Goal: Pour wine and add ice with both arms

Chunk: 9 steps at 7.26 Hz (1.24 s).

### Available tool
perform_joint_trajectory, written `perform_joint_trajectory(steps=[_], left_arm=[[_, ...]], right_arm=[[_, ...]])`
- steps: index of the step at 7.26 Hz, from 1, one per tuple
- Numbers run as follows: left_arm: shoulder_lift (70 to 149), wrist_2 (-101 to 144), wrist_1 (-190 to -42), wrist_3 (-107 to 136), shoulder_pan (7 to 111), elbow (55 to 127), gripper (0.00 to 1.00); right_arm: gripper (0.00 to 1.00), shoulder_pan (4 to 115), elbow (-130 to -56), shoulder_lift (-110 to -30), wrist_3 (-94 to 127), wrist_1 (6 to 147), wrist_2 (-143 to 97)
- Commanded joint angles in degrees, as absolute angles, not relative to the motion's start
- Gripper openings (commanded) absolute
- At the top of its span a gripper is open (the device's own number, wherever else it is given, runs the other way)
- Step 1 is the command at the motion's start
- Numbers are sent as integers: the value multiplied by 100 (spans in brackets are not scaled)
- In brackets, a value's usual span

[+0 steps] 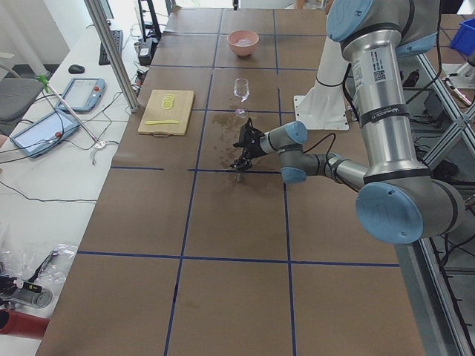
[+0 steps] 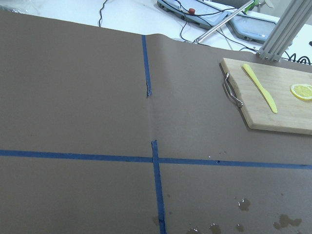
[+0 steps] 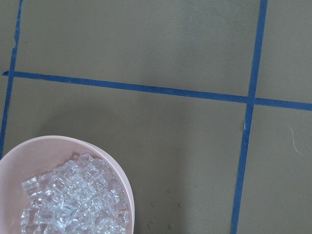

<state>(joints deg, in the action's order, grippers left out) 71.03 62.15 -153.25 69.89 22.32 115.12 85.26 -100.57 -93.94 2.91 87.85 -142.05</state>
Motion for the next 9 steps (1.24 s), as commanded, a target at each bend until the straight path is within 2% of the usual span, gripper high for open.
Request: perform_joint_trajectory(steps=[1, 3, 6, 9], left_arm=[[7023, 4987, -15311, 7074, 1348, 11488, 100], [7022, 4267, -15319, 7470, 802, 11111, 100], [7049, 3746, -15319, 7892, 546, 10820, 100], [7504, 3236, -15311, 7893, 457, 10267, 100]], right_arm=[[100, 8525, -10055, -9387, 281, 8780, -14186], [100, 8525, -9976, -9343, 281, 8771, -14186], [100, 8525, -9976, -9334, 281, 8763, -14194], [100, 8525, -9976, -9334, 281, 8763, -14186]])
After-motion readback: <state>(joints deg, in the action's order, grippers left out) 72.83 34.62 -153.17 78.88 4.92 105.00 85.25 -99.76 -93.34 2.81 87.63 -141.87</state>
